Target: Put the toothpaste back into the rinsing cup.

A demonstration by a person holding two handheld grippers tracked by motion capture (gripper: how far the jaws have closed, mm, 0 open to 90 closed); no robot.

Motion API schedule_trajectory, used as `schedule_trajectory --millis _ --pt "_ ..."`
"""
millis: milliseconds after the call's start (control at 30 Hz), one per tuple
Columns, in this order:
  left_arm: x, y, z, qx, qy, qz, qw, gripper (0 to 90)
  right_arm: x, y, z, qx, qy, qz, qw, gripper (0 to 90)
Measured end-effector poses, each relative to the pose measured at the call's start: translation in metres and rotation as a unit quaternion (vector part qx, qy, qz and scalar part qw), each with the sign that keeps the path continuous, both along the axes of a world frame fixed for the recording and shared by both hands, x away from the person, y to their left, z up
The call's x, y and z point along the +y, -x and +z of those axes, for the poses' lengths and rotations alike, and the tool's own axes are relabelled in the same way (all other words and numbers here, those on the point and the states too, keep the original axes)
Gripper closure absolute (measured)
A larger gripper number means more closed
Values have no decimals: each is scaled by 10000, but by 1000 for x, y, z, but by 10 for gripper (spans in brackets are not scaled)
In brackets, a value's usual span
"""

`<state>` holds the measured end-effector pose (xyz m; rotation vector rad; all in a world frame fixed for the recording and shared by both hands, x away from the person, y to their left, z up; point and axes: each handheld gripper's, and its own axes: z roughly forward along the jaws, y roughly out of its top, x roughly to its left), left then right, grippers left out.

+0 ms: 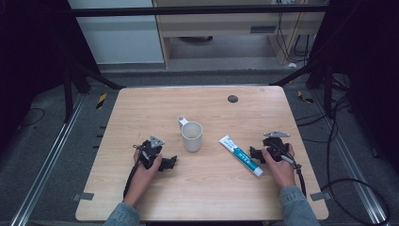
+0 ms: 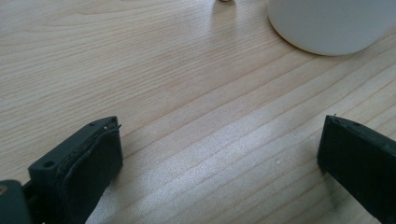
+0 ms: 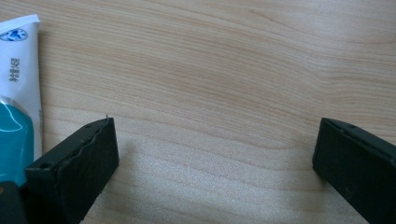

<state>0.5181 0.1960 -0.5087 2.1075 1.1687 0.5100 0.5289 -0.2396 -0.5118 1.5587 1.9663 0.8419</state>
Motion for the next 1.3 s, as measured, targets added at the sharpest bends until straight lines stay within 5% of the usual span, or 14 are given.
schedule_trajectory --millis 133,200,333,400,533,833,1100,1300 --pt "1 1 0 -1 -14 -1 10000 0 0 0 0 2 -1 49 10000 6" --pt "1 1 0 1 -13 -2 10000 0 -2 0 3 96 51 220 9997 76" --pt "1 0 0 9 -14 -57 10000 0 -7 10 19 58 292 515 9982 137" --pt "2 -1 0 1 -15 -67 10000 0 -5 17 33 126 131 674 9976 155" --pt "2 -2 0 -9 0 -38 10000 0 3 30 57 130 252 988 9947 171" --pt "2 -5 0 -1 17 -32 10000 0 26 34 86 303 339 1325 9901 249" --pt "1 -5 0 -6 20 -22 10000 0 45 22 79 539 446 1601 9846 379" --pt "1 -5 0 -6 20 -22 10000 0 60 15 71 753 515 1753 9803 382"
